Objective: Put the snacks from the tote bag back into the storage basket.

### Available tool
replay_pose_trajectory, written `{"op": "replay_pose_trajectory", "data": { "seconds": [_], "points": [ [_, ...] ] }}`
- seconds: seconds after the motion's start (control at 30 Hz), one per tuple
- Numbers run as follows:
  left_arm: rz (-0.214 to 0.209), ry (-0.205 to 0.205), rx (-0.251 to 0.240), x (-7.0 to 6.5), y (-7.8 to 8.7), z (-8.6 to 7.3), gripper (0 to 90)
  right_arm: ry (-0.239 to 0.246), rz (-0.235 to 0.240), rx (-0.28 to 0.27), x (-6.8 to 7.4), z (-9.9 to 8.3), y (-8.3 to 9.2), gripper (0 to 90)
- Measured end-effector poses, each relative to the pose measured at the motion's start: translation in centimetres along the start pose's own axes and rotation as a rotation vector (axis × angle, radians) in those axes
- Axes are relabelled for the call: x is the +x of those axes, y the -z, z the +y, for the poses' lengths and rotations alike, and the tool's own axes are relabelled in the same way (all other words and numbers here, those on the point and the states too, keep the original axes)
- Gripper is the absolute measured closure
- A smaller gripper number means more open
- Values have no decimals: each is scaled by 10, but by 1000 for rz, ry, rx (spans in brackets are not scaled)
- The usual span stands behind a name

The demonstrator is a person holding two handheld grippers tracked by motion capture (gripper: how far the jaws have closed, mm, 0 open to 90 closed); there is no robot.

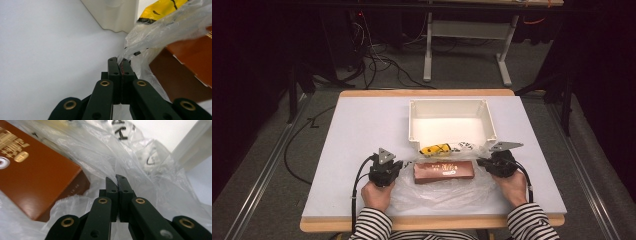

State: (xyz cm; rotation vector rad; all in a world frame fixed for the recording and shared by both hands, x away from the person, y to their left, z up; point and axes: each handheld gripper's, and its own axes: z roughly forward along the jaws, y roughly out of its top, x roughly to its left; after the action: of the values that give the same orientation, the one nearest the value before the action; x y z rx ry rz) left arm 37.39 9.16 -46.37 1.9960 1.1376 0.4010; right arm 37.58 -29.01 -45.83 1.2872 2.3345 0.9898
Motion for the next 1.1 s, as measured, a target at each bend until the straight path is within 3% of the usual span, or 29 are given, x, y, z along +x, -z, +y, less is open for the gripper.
{"op": "replay_pose_trajectory", "data": {
  "seconds": [0.1,0.2,0.4,0.47,0.53,0.6,0.73,0.9,1.03,1.1],
  "points": [
    [24,-18,34,1,-10,1,900,-7,-7,36,-2,-5,-9,900],
    [35,-28,76,1,-17,-2,900,-24,1,35,-1,-9,-9,900],
    [21,-28,68,4,-13,-8,894,34,22,46,20,-24,4,900],
    [23,-20,68,5,-11,-8,824,48,19,47,25,-27,7,900],
    [26,-3,43,5,-6,-8,719,36,20,39,25,-29,8,885],
    [32,13,5,3,4,-7,643,18,18,23,23,-29,8,812],
    [16,19,-58,-4,20,-7,571,-9,8,-41,22,-25,16,722],
    [0,2,-74,-9,23,-8,554,4,17,-96,28,-19,25,712],
    [-1,13,-48,-7,17,-15,566,19,12,-56,29,-22,20,714],
    [-10,19,-17,-4,13,-21,645,22,2,-31,26,-26,15,747]
  ]
}}
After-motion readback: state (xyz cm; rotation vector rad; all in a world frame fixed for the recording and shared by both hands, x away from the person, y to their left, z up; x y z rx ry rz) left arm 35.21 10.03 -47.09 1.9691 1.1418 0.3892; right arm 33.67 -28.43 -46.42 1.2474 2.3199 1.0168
